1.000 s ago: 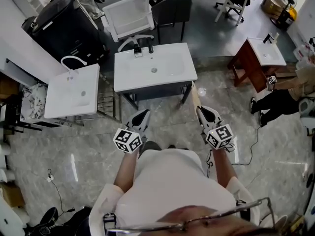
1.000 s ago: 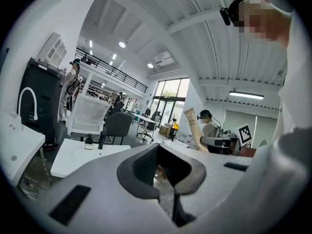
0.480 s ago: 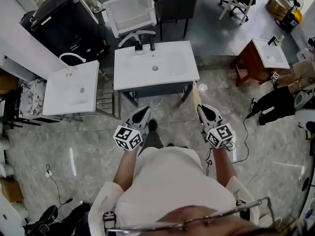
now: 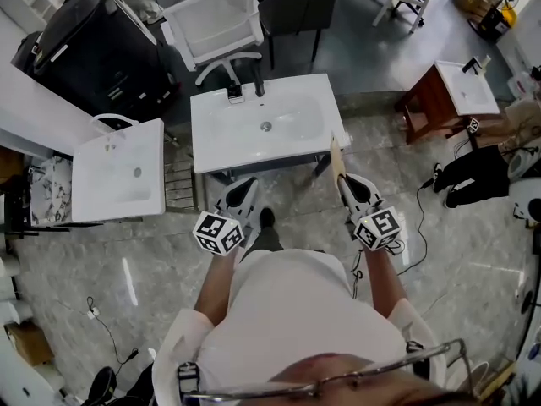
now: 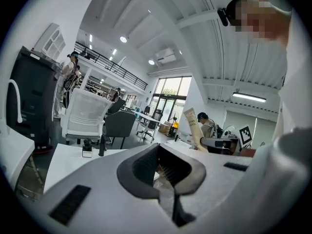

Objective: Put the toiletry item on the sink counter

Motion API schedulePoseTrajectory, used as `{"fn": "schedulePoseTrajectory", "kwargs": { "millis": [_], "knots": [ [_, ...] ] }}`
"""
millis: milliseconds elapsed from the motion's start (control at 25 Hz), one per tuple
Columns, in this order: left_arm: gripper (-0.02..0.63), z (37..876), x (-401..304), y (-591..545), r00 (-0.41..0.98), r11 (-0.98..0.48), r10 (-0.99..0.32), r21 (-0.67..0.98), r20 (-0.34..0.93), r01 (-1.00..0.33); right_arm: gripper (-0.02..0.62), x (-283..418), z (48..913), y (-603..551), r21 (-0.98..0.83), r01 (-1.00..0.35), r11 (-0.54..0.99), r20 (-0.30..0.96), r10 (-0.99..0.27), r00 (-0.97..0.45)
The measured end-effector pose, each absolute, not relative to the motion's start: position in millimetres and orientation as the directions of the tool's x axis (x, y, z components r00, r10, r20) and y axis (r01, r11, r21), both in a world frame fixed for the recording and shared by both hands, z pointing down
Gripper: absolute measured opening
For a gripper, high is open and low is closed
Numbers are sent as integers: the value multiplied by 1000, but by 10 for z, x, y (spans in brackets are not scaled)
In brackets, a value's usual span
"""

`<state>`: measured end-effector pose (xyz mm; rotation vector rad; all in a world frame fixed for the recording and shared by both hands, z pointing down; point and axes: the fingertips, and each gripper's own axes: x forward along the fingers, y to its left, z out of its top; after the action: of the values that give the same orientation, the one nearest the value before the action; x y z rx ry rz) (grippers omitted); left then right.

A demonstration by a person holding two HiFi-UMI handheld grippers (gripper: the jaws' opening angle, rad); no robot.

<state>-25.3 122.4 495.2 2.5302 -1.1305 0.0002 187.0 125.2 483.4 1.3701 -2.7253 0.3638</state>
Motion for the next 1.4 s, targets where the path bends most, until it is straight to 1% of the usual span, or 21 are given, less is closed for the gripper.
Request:
{"fn": "schedulePoseTrajectory", "kwargs": {
  "millis": [360, 720, 960, 1400],
  "knots": [
    [3, 4947, -476, 288, 734, -660, -661, 346, 155, -667, 12, 1570, 4842, 471, -177, -832, 526, 194, -810, -553],
    [3, 5011, -875, -435, 771, -691, -619, 361, 152, -626, 12, 1242, 4850, -65, -148, -865, 480, 224, -835, -502],
    [3, 5070, -991, -643, 779, -693, -607, 374, 158, -616, 12, 1161, 4905, -254, -155, -876, 457, 245, -841, -482],
    [3, 5163, -1035, -796, 765, -670, -619, 390, 175, -631, 12, 1201, 4958, -560, -144, -874, 465, 264, -833, -487]
  ]
}}
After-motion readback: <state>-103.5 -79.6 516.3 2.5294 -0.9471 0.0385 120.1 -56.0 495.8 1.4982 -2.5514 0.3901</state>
